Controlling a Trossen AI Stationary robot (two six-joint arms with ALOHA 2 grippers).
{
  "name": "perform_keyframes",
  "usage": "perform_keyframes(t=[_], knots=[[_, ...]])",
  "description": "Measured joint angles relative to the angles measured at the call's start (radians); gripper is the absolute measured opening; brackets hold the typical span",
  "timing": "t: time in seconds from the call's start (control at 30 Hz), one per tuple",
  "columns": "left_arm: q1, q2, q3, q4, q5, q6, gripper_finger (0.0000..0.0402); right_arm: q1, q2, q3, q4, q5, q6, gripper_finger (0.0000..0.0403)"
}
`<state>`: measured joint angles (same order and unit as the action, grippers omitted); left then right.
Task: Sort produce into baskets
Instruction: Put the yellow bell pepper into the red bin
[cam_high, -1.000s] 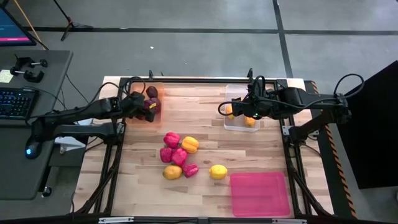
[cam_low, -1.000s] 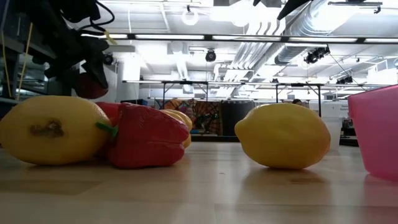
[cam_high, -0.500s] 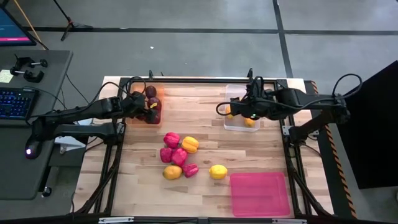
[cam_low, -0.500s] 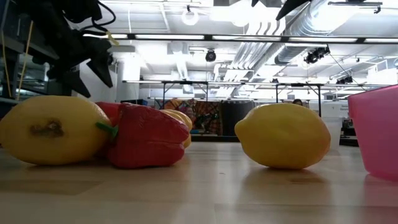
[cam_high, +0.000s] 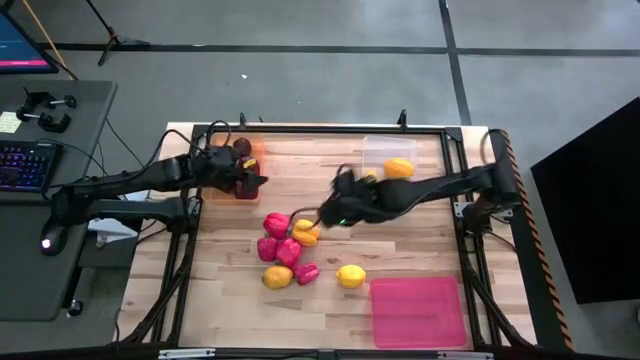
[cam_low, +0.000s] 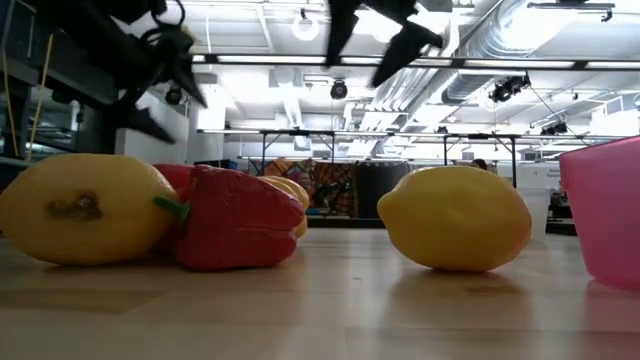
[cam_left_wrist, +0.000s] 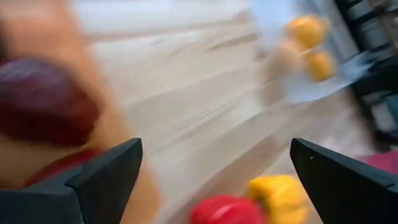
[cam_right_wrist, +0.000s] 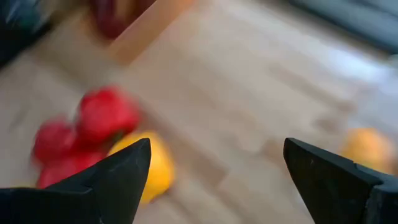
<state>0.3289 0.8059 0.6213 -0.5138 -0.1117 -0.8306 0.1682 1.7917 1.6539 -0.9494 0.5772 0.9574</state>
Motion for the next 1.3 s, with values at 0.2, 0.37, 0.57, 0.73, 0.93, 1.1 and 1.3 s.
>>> perform_keyframes(t=[0.2,0.37,0.57,0.73,0.93,1.1,1.3], knots=[[-0.059,-0.001,0.028,0.195,0.059,0.035,0.0397,0.004,0.103,0.0,0.222,-0.249,-0.209,0.0355],[-0.121,-0.002,0.074,0.231,0.097,0.074,0.0397,0.002,0.173,0.0,0.327,-0.391,-0.361,0.0355],[-0.176,-0.002,0.107,0.232,0.089,0.091,0.0397,-0.006,0.237,0.0,0.358,-0.393,-0.418,0.0355],[-0.186,-0.002,0.107,0.23,0.071,0.072,0.0397,-0.004,0.286,0.0,0.369,-0.367,-0.495,0.0355],[-0.186,-0.002,0.107,0.234,0.07,0.04,0.0397,-0.016,0.349,0.0,0.397,-0.341,-0.54,0.0355],[-0.186,-0.002,0.107,0.257,0.07,0.023,0.0397,-0.036,0.395,0.002,0.419,-0.325,-0.541,0.0355],[-0.186,-0.002,0.107,0.295,0.07,0.021,0.0397,-0.06,0.43,-0.002,0.478,-0.329,-0.565,0.0355]])
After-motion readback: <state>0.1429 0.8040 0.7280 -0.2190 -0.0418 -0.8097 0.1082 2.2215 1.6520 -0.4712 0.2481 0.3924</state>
